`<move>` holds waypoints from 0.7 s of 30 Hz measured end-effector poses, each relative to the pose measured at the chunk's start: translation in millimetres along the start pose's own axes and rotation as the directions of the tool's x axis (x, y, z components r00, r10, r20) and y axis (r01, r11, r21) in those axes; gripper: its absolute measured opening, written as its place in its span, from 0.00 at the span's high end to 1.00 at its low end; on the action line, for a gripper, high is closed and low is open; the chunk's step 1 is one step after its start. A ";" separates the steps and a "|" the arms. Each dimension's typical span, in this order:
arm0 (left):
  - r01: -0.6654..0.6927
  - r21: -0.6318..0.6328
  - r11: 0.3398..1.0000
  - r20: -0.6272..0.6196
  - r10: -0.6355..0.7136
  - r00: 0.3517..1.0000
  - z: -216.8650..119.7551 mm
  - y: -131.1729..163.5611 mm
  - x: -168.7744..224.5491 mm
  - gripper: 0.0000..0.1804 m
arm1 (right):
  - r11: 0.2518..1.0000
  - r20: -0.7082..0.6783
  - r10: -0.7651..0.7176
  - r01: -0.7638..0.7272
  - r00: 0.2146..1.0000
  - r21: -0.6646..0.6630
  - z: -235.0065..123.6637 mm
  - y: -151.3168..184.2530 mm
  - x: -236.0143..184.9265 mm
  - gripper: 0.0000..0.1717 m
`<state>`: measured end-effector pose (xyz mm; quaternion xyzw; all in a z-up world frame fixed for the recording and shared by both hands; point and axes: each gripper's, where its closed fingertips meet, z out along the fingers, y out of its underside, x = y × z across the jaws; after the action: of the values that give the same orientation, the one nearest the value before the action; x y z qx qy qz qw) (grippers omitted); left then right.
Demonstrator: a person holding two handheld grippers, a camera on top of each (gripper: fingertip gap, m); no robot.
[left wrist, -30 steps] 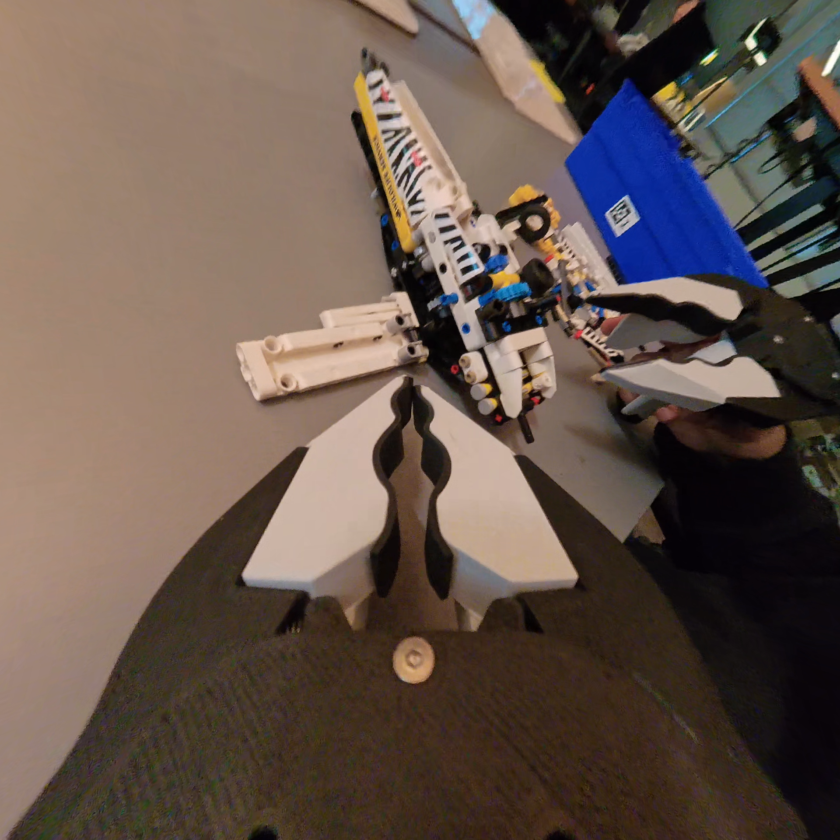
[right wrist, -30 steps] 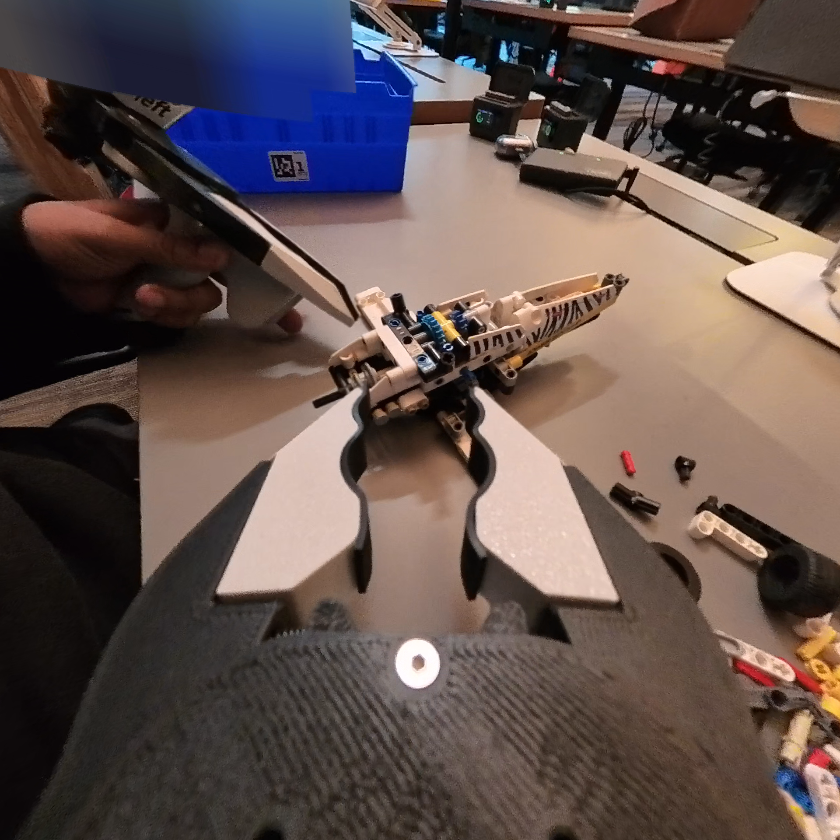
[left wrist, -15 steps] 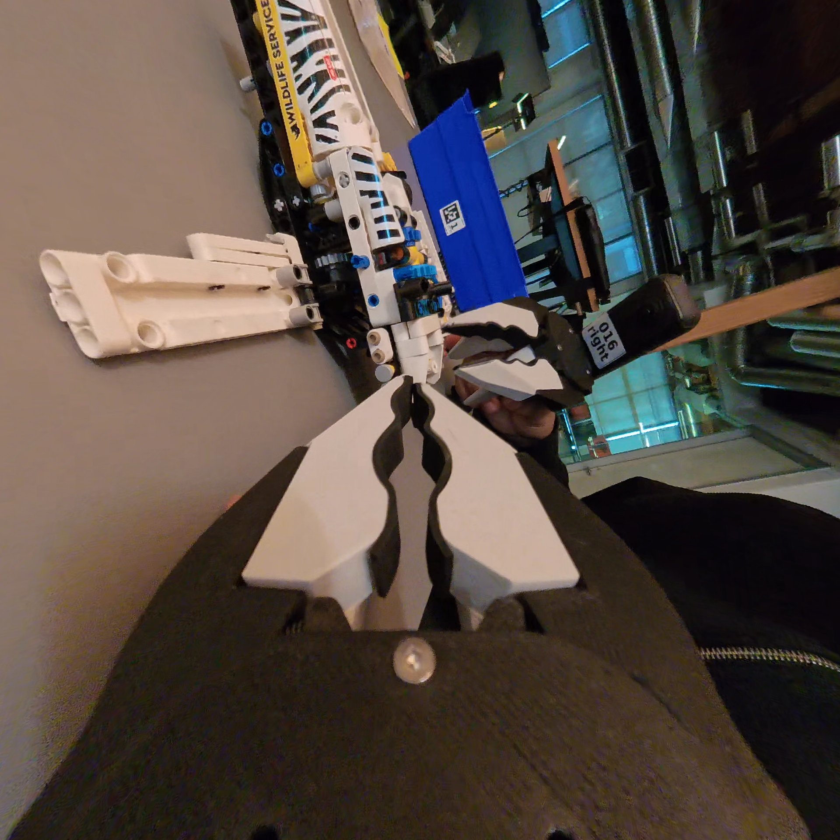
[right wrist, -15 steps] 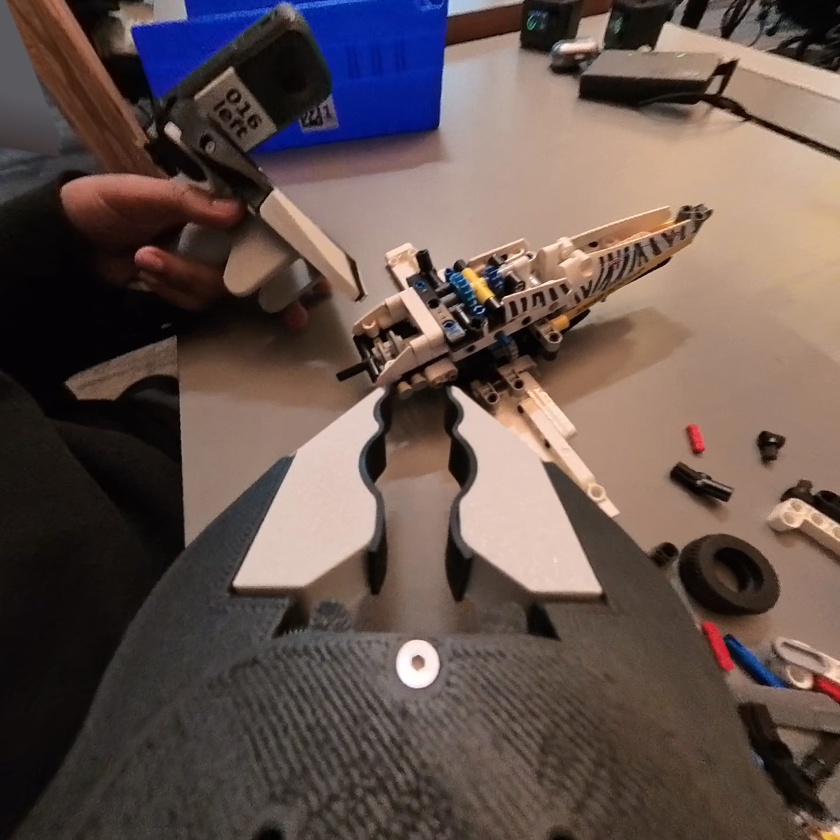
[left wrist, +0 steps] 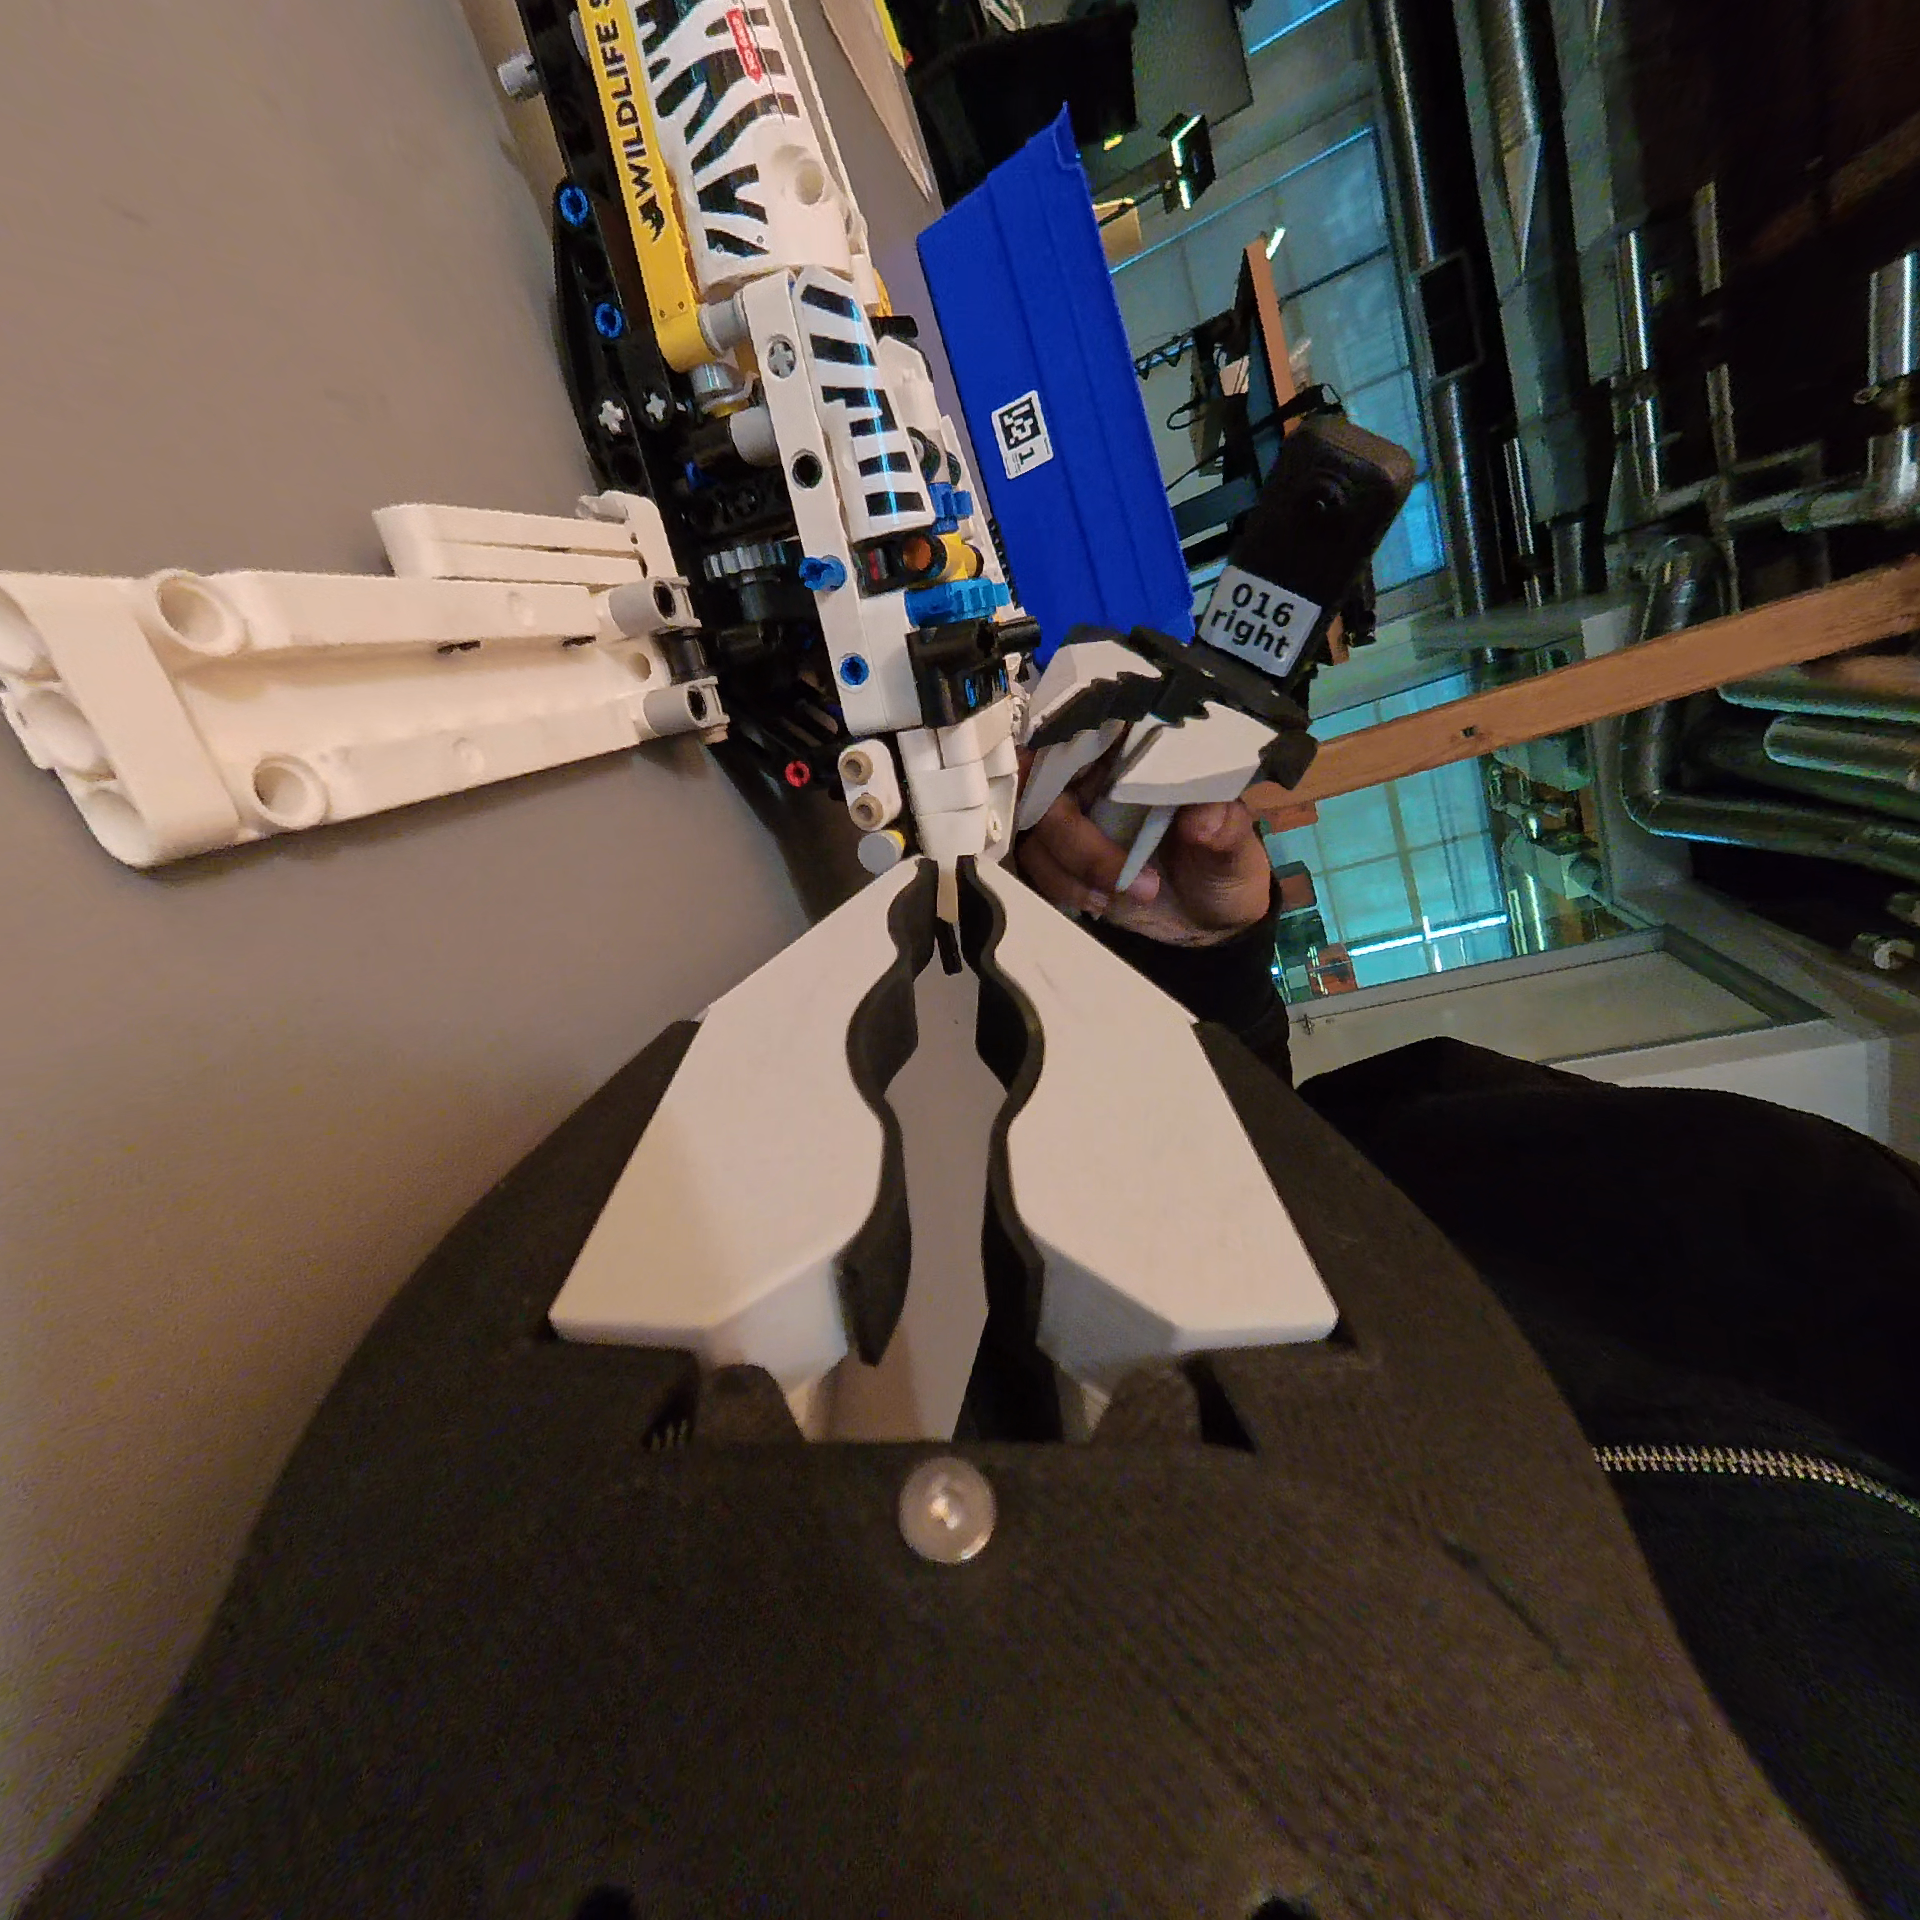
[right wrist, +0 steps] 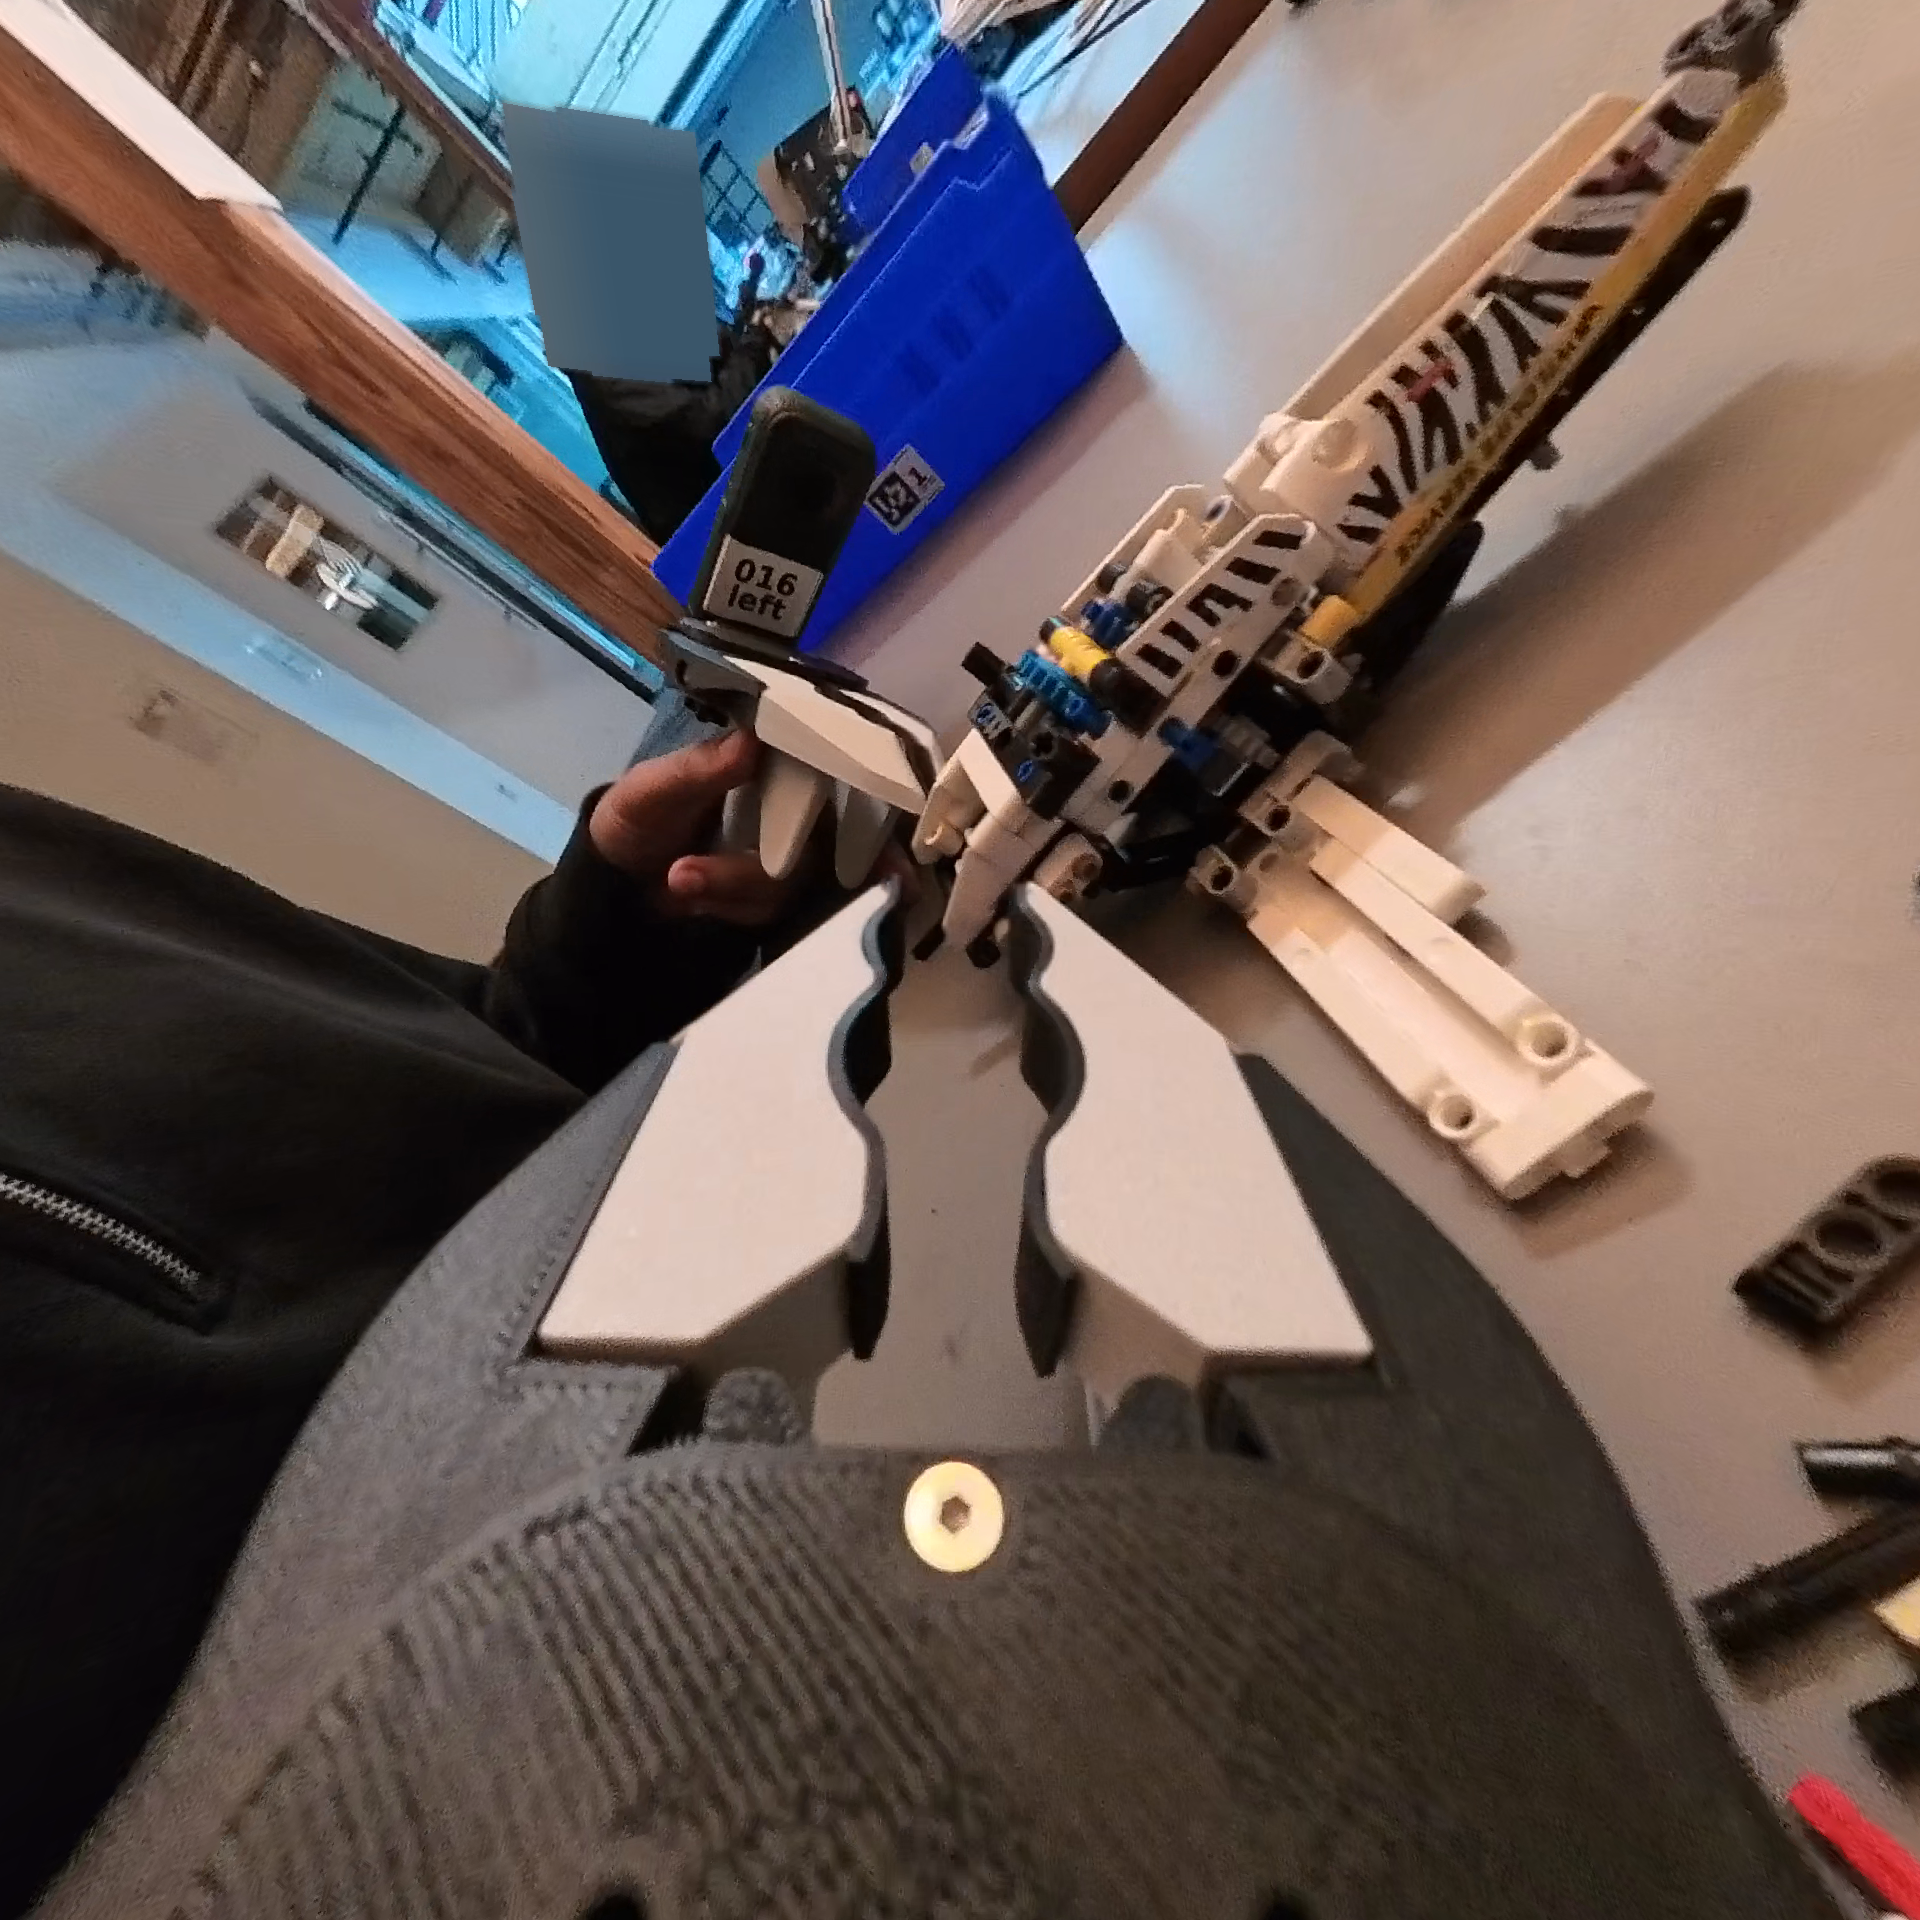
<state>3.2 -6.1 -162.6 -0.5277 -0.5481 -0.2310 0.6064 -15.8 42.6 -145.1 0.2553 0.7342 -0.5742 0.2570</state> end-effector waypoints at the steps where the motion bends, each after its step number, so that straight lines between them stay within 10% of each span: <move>1: 0.000 -0.001 1.000 0.000 0.000 1.000 0.3 -0.4 -0.2 0.98 | 1.000 0.000 0.019 -0.019 1.000 0.007 -0.9 0.5 1.5 0.91; 21: 0.027 -0.040 0.999 -0.161 -0.033 0.986 13.2 -9.2 14.6 0.86 | 0.981 -0.074 0.187 -0.190 0.980 -0.040 9.5 16.4 18.9 0.97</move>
<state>-6.0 6.9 -147.9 -0.5104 -0.5003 -0.2926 0.6353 -17.9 38.3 -171.5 0.3376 0.7285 -0.5207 0.2902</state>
